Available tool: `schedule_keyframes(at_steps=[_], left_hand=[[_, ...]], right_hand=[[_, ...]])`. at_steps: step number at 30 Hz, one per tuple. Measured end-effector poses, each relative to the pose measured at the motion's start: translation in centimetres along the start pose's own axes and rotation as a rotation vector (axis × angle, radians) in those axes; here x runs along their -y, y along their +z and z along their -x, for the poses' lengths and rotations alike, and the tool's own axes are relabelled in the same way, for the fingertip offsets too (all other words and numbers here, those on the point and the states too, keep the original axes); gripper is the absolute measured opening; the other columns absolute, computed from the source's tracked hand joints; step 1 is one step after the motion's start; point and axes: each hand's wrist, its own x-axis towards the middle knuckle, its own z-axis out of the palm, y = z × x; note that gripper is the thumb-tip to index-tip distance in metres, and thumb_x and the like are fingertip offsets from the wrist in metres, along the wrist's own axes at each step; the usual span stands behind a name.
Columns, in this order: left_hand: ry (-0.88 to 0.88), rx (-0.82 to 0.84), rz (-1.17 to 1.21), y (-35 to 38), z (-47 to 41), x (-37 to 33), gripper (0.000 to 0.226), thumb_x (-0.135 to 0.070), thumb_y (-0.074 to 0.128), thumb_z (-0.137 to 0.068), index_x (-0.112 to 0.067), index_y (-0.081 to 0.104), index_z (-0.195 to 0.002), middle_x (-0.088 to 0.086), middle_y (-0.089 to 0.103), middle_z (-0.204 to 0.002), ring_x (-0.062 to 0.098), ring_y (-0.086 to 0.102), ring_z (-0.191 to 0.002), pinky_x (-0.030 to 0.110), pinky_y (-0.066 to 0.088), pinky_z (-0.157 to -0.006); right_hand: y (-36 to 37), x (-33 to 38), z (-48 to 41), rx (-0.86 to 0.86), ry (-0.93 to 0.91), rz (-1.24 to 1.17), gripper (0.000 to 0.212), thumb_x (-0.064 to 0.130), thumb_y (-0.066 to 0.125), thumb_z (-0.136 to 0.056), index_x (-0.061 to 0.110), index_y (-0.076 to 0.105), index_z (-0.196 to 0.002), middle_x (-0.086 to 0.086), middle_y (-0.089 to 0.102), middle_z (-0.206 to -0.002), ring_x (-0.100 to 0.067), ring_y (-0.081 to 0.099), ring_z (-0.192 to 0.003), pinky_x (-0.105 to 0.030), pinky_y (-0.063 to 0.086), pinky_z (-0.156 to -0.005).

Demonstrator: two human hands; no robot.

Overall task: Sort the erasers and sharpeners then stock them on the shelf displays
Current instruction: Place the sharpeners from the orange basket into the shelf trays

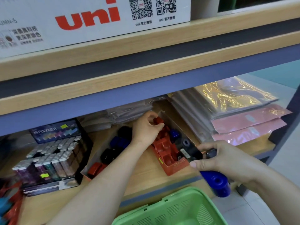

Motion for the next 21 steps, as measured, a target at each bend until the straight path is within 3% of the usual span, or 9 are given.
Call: schedule_keyframes(at_steps=[3, 6, 10, 16, 18, 21], left_hand=[[-0.013, 0.010, 0.091, -1.8, 2.8, -0.9, 0.024, -0.022, 0.079, -0.075, -0.029, 0.062, -0.092, -0.010, 0.068, -0.088, 0.005, 0.066, -0.076, 0.018, 0.053, -0.062], [-0.009, 0.107, 0.099, -2.5, 5.8, -1.1, 0.028, -0.014, 0.082, -0.071, -0.029, 0.063, -0.087, -0.008, 0.067, -0.086, 0.003, 0.065, -0.064, 0.018, 0.054, -0.062], [0.017, 0.164, 0.048, -2.6, 7.7, -1.0, 0.028, -0.015, 0.083, -0.070, -0.031, 0.065, -0.084, -0.010, 0.066, -0.081, -0.004, 0.060, -0.059, 0.012, 0.051, -0.061], [0.082, 0.243, -0.127, -1.6, 8.9, 0.0, 0.026, -0.029, 0.082, -0.072, -0.037, 0.063, -0.087, -0.009, 0.066, -0.079, 0.002, 0.063, -0.072, 0.025, 0.056, -0.073], [0.117, 0.245, -0.203, -1.4, 9.0, 0.6, 0.027, -0.035, 0.080, -0.074, -0.037, 0.065, -0.096, -0.010, 0.067, -0.093, 0.003, 0.060, -0.086, 0.025, 0.052, -0.083], [0.318, 0.208, -0.409, -1.3, 8.8, 1.0, 0.034, -0.046, 0.068, -0.082, -0.029, 0.069, -0.112, -0.014, 0.063, -0.118, 0.004, 0.046, -0.110, 0.023, 0.038, -0.099]], right_hand=[[-0.4, -0.2, -0.2, -0.081, 0.034, -0.091, 0.024, 0.031, 0.084, -0.067, 0.026, 0.072, -0.088, -0.009, 0.064, -0.073, -0.021, 0.054, -0.060, -0.021, 0.037, -0.047], [-0.2, -0.3, -0.5, -0.109, 0.060, -0.255, 0.029, 0.024, 0.081, -0.072, 0.016, 0.073, -0.098, -0.008, 0.066, -0.071, -0.016, 0.058, -0.052, -0.021, 0.042, -0.042], [0.1, -0.2, -0.5, -0.143, 0.071, -0.328, 0.024, 0.023, 0.080, -0.075, 0.013, 0.073, -0.096, -0.006, 0.065, -0.069, -0.015, 0.057, -0.049, -0.020, 0.041, -0.038], [0.5, -0.6, -0.8, -0.157, 0.074, -0.351, 0.023, 0.024, 0.078, -0.077, 0.014, 0.073, -0.098, -0.007, 0.065, -0.072, -0.015, 0.057, -0.048, -0.020, 0.041, -0.038], [0.9, -0.6, -0.8, -0.145, 0.063, -0.367, 0.023, 0.023, 0.078, -0.078, 0.015, 0.073, -0.099, -0.007, 0.065, -0.074, -0.015, 0.058, -0.049, -0.020, 0.041, -0.038], [1.7, -0.5, -0.7, -0.115, 0.023, -0.376, 0.020, 0.021, 0.077, -0.080, 0.016, 0.073, -0.099, -0.006, 0.065, -0.072, -0.016, 0.057, -0.050, -0.020, 0.042, -0.040]])
